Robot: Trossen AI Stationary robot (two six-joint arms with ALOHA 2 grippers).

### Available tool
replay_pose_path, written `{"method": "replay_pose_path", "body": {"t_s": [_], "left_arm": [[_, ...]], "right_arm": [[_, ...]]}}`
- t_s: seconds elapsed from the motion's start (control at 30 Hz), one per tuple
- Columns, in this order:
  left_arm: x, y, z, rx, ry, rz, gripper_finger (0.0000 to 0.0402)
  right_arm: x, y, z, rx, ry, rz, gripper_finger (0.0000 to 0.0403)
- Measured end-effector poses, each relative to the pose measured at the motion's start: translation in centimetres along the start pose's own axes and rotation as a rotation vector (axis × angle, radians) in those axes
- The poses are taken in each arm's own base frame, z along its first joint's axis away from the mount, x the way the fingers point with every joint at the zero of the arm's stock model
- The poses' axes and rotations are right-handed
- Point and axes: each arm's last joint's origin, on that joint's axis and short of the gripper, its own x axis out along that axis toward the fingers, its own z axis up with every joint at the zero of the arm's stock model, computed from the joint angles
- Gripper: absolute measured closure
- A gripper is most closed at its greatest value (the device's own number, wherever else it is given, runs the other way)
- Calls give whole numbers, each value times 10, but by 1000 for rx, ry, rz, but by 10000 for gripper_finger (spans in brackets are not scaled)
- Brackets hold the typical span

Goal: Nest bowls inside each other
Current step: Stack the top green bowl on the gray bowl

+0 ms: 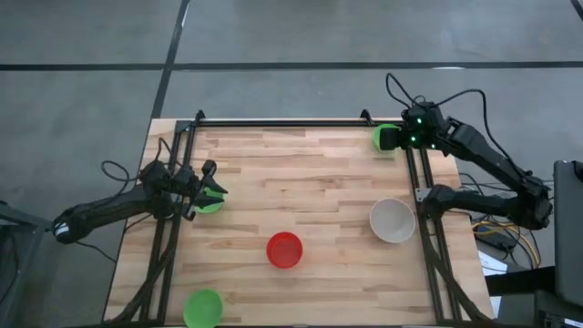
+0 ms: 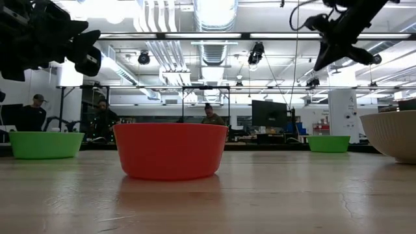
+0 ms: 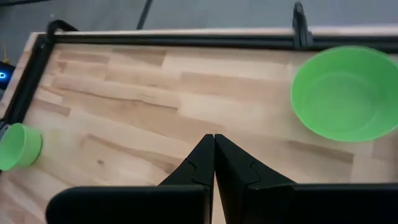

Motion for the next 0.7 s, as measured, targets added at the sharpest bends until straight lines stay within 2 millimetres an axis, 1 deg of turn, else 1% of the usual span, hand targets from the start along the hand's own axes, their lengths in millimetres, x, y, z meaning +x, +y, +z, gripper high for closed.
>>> {"method": "replay_pose_path", "body": {"t_s": [0.17, 0.33, 0.57, 0.7], "left_arm": [[0, 0, 0, 1, 0, 0, 280], [0, 0, 0, 0, 0, -1, 280], [0, 0, 0, 0, 0, -1, 280], [0, 0, 0, 0, 0, -1, 280]], "right_arm": [[17, -12, 12, 39, 75, -11, 394], [38, -24, 23, 94, 150, -48, 394], [71, -43, 35, 119, 261, -107, 394], [85, -53, 40, 144, 317, -100, 394]]}}
